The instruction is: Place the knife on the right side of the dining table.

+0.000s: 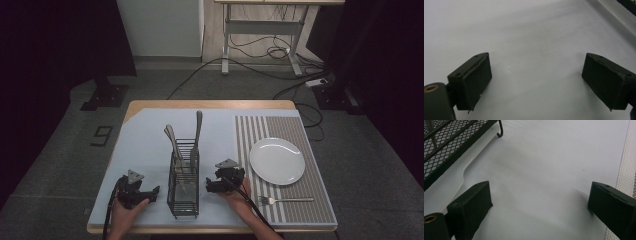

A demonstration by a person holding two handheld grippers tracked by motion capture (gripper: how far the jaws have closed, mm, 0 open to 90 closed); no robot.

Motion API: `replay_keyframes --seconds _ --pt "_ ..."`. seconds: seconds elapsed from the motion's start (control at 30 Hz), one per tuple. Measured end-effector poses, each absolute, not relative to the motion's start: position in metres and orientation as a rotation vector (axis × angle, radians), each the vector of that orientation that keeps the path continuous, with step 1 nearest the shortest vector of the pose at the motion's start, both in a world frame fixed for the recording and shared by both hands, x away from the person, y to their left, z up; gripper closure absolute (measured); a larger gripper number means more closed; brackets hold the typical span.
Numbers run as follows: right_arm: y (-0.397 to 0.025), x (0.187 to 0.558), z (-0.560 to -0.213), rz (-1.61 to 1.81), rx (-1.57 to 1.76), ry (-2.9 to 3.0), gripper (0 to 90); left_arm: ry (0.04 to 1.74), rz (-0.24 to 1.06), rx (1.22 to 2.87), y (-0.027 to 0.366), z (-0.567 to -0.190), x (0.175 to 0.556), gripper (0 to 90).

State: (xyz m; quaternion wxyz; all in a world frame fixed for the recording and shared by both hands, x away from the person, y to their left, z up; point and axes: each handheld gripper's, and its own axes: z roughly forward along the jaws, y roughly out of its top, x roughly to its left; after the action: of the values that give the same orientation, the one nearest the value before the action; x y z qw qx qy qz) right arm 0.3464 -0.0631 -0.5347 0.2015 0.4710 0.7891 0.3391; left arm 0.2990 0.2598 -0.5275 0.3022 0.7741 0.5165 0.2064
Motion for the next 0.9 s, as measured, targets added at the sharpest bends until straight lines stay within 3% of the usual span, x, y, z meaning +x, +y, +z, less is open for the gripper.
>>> replay_keyframes --seconds 0.63,0.7,0.73,0.9 --pt "-0.0630 0.3466 -0.5344 0.943 1.315 2.206 4.4 1.370 0.546 2.053 0.2598 -0.5274 0.2991 8.5" --pt "-0.0631 0.3463 -0.5340 0.950 1.314 2.205 6.2 1.369 0.546 2.055 0.2599 -0.5274 0.2992 8.5" --pt "-0.0636 0.3452 -0.5331 0.962 1.324 2.179 12.0 1.370 0.546 2.055 0.2599 -0.5273 0.2992 8.5" --pt "-0.0660 0.3426 -0.5262 1.005 1.331 2.151 12.7 1.370 0.545 2.055 0.2600 -0.5273 0.2992 8.5"
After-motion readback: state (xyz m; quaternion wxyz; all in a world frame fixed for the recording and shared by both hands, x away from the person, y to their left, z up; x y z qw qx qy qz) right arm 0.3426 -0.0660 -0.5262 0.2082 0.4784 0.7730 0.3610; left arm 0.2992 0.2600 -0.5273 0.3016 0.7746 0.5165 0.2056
